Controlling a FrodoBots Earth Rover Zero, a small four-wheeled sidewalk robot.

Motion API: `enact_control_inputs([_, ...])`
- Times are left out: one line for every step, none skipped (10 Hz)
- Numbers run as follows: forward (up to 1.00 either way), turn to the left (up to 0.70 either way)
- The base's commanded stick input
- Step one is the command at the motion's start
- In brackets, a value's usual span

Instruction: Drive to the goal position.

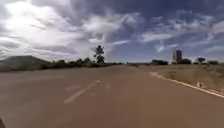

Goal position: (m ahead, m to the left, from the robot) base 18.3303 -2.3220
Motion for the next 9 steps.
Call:
enact_control_inputs([0.97,0.00])
enact_control_inputs([0.97,0.00])
enact_control_inputs([0.97,0.00])
enact_control_inputs([0.97,0.00])
enact_control_inputs([0.97,0.00])
enact_control_inputs([0.97,0.00])
enact_control_inputs([0.97,0.00])
enact_control_inputs([0.97,0.00])
enact_control_inputs([0.97,0.00])
